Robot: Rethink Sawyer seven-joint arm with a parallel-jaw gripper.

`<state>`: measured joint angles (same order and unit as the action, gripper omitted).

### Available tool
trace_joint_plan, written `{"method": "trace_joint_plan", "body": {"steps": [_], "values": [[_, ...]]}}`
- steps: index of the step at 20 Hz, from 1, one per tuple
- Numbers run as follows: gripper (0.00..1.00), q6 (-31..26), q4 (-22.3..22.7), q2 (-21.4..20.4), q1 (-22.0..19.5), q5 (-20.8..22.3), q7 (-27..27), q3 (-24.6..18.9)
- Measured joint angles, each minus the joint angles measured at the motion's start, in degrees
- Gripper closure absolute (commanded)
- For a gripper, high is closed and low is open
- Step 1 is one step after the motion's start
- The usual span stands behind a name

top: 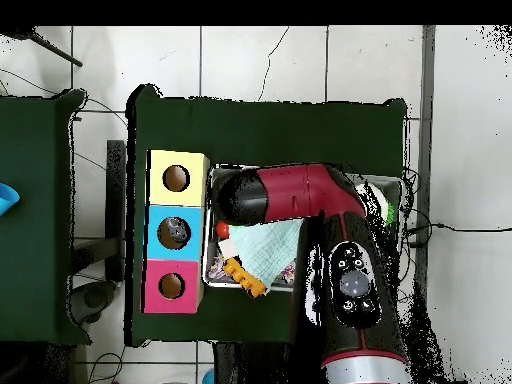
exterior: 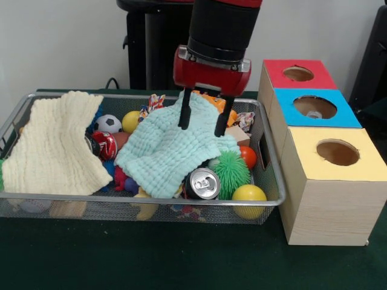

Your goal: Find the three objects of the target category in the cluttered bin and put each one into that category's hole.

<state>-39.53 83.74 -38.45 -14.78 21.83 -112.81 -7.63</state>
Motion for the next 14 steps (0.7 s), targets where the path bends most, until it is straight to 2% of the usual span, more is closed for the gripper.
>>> {"method": "trace_joint_plan", "body": {"steps": [4,9,14], "values": [[0.0,2.5,2.9,0.2,-0.1,-3.4,0.0,0.0],[0.0,3.0,6.1,0.4,-0.3,-6.0,0.0,0.0],[0.0,3.0,8.7,0.6,-0.3,-6.1,0.0,0.0]]}}
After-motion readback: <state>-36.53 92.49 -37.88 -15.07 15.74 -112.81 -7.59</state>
